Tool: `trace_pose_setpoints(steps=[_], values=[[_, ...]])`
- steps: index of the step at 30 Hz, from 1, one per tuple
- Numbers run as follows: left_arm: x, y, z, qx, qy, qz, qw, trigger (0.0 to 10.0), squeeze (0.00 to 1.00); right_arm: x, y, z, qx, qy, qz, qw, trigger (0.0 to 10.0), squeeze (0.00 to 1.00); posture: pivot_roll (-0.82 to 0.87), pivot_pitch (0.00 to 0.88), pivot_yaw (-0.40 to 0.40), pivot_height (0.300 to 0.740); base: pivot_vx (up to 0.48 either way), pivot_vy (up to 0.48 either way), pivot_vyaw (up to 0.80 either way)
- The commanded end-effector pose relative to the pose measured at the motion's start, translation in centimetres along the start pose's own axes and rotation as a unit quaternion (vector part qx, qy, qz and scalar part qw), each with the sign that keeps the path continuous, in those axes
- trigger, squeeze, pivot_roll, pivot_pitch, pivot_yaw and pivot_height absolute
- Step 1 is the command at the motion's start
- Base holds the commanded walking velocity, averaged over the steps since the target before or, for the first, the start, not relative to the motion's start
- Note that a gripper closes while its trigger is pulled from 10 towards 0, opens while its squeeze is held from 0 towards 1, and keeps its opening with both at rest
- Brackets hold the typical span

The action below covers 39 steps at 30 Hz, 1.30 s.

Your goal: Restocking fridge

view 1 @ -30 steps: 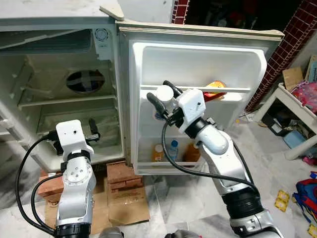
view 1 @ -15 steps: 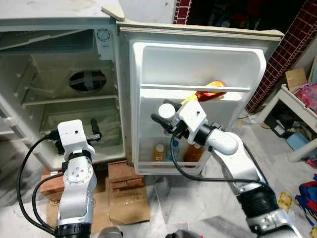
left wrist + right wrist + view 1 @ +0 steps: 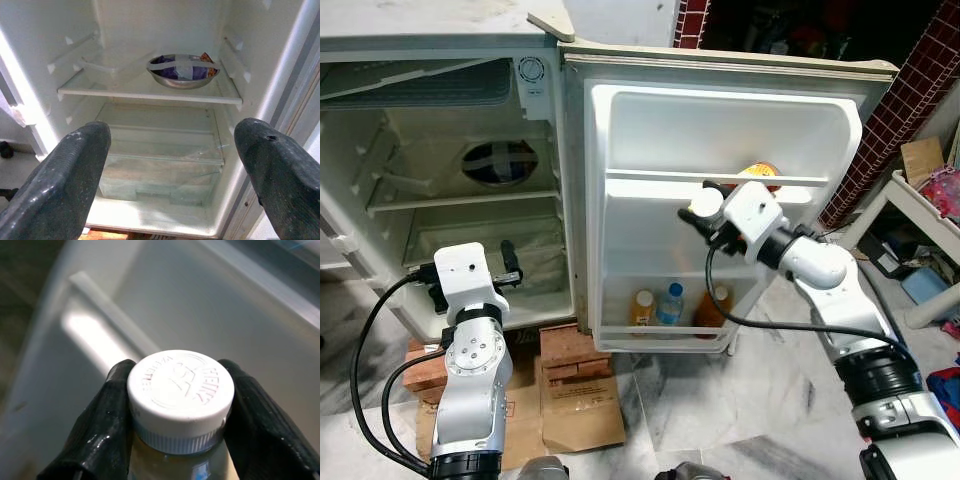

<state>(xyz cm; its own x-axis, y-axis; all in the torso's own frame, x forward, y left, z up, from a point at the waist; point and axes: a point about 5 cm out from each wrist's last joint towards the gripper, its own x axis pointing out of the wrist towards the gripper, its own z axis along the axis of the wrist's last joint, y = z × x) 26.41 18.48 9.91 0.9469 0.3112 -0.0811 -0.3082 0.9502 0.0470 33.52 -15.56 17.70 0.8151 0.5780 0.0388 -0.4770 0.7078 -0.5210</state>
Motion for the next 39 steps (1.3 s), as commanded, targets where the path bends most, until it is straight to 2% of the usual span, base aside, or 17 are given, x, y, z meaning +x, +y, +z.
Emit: trace_pose_setpoints(steps=[1,5,8,12,13,15,21,24,29,30,31,34,39], values=[[0.2,-0.5,0.6,0.000,-0.012,-0.010,1.000,10.0,0.00,0.5,-1.8,2.0,-0.003,-0.054,-0.058,0.997,10.0,0.00,0.07,0.000,-0.051,0.740,0.000,0.000,0.00],[0.2,-0.6,0.6,0.001,-0.013,-0.012,1.000,10.0,0.00,1.1,-1.8,2.8,0.012,-0.080,-0.072,0.994,10.0,0.00,0.07,0.000,-0.050,0.740,0.000,0.000,0.00],[0.2,-0.7,0.7,0.001,-0.014,-0.014,1.000,10.0,0.00,1.7,-0.9,3.3,0.032,-0.095,-0.068,0.993,10.0,0.00,0.07,0.000,-0.054,0.740,0.000,0.000,0.00],[0.2,-0.8,0.7,-0.007,-0.014,-0.013,1.000,10.0,0.00,1.6,-0.5,3.3,0.040,-0.097,-0.060,0.993,10.0,0.00,0.07,0.000,-0.056,0.740,0.000,0.000,0.00],[0.1,-0.8,0.6,-0.010,-0.013,-0.012,1.000,10.0,0.00,1.6,-0.5,3.3,0.054,-0.098,-0.062,0.992,10.0,0.00,0.07,0.000,-0.055,0.740,0.000,0.000,0.00],[0.2,-0.7,0.5,-0.009,-0.010,-0.011,1.000,10.0,0.00,1.5,-1.0,3.8,0.092,-0.111,-0.082,0.986,10.0,0.00,0.07,0.000,-0.054,0.740,0.000,0.000,0.00],[0.3,-1.0,0.5,-0.009,-0.009,-0.016,1.000,10.0,0.00,1.9,-2.1,5.8,0.100,-0.148,-0.108,0.978,10.0,0.00,0.06,0.000,-0.050,0.740,0.000,0.000,0.00],[0.3,-1.0,0.5,-0.008,-0.010,-0.016,1.000,10.0,0.00,2.2,-2.5,6.8,0.121,-0.169,-0.122,0.970,10.0,0.00,0.07,0.000,-0.050,0.740,0.000,0.000,0.00],[0.3,-1.0,0.6,-0.008,-0.010,-0.015,1.000,10.0,0.00,2.3,-2.7,7.4,0.144,-0.178,-0.125,0.965,10.0,0.00,0.07,0.000,-0.050,0.740,0.000,0.000,0.00],[0.3,-1.0,0.6,-0.007,-0.011,-0.015,1.000,10.0,0.00,2.6,-3.0,8.3,0.184,-0.192,-0.130,0.955,10.0,0.00,0.07,0.000,-0.050,0.740,0.000,0.000,0.00],[0.3,-1.0,0.6,-0.007,-0.011,-0.016,1.000,10.0,0.00,2.7,-3.1,8.7,0.202,-0.198,-0.131,0.950,10.0,0.00,0.07,0.000,-0.050,0.740,0.000,0.000,0.00],[0.3,-1.0,0.6,-0.007,-0.012,-0.016,1.000,10.0,0.00,2.8,-3.2,9.0,0.213,-0.202,-0.132,0.947,10.0,0.00,0.07,0.000,-0.050,0.740,0.000,0.000,0.00],[0.4,-1.1,0.8,-0.008,-0.014,-0.017,1.000,10.0,0.00,3.8,-3.2,10.6,0.251,-0.227,-0.127,0.932,10.0,0.00,0.08,0.000,-0.053,0.740,0.000,0.000,0.00]])
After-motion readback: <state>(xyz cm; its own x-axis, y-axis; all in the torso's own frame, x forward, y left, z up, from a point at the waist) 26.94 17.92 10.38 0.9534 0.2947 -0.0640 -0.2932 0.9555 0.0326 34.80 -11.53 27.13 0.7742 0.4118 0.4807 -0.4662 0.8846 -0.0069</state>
